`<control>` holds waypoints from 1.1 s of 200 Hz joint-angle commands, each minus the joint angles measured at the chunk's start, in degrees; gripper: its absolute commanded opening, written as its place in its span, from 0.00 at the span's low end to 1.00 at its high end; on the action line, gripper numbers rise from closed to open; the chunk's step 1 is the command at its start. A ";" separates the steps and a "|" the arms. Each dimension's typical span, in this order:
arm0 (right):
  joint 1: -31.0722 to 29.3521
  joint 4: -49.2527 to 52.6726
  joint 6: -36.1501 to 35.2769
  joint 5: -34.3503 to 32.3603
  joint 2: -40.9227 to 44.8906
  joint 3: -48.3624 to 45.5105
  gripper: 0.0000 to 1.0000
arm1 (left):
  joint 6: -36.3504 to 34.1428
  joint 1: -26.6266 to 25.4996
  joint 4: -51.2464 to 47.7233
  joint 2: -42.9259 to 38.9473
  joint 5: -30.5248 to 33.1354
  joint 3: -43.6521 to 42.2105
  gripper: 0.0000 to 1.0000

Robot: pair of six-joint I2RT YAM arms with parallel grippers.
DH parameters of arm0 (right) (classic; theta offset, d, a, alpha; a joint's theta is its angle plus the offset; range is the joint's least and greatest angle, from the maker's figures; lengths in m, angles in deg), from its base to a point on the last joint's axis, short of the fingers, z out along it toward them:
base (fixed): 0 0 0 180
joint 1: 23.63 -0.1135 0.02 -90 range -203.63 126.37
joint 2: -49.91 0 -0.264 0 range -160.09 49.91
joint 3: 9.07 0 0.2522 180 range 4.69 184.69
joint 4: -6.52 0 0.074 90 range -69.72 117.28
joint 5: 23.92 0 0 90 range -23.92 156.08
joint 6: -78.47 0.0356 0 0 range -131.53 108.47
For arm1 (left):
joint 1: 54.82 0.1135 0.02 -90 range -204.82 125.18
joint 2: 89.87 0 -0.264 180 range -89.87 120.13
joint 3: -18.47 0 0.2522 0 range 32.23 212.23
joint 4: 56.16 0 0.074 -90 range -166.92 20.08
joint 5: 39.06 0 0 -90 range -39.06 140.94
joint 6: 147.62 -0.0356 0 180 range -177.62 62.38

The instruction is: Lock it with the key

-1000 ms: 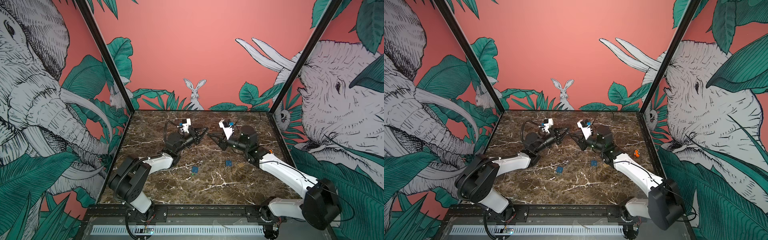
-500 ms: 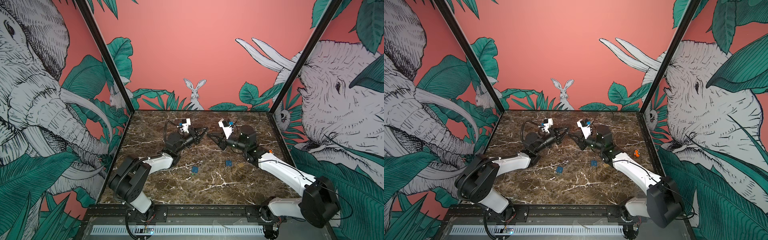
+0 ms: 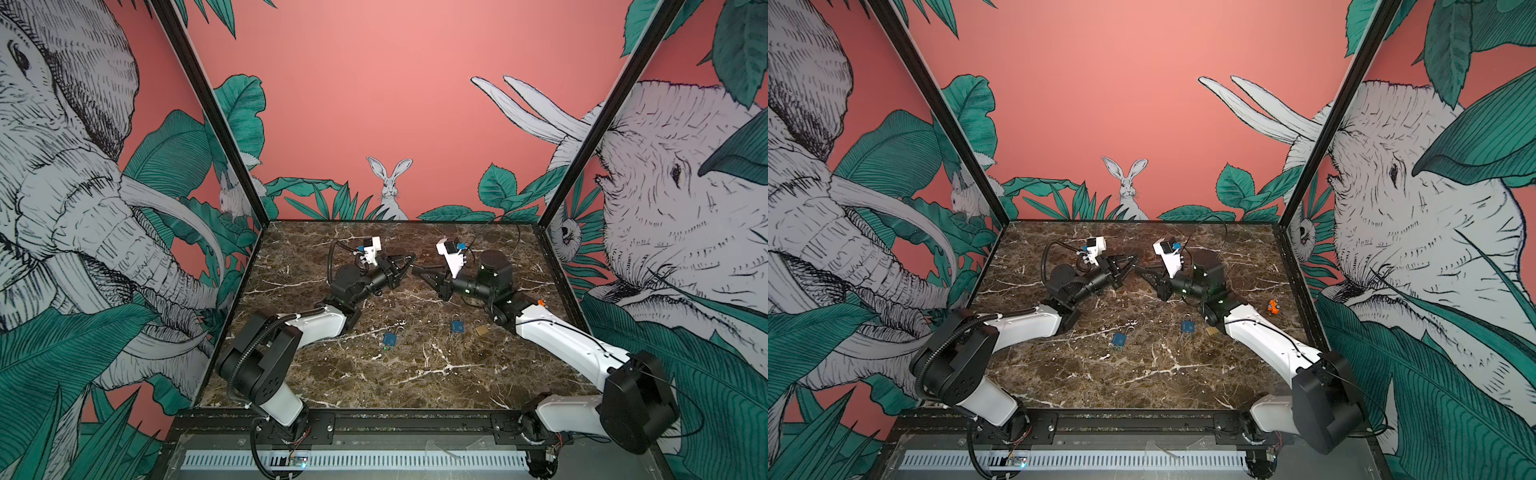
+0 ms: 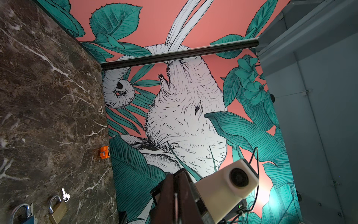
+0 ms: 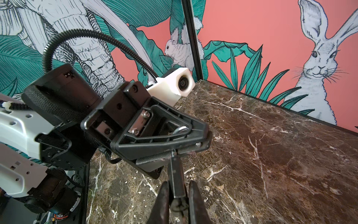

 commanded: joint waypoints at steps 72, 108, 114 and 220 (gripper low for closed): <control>8.11 8.33 29.34 9.74 -0.67 5.16 0.00 | -34.40 10.06 -16.66 -4.58 -7.56 2.33 0.97; 8.88 9.38 31.35 10.27 1.75 3.12 0.00 | -42.48 10.07 -24.68 -4.83 -11.89 6.36 0.97; 8.89 9.95 31.01 9.72 2.20 2.89 0.00 | -42.66 10.12 -24.67 -4.48 -12.39 6.69 0.97; 9.06 14.74 34.69 12.18 2.06 0.97 0.00 | -47.77 10.01 -29.02 -6.01 -16.41 6.93 0.94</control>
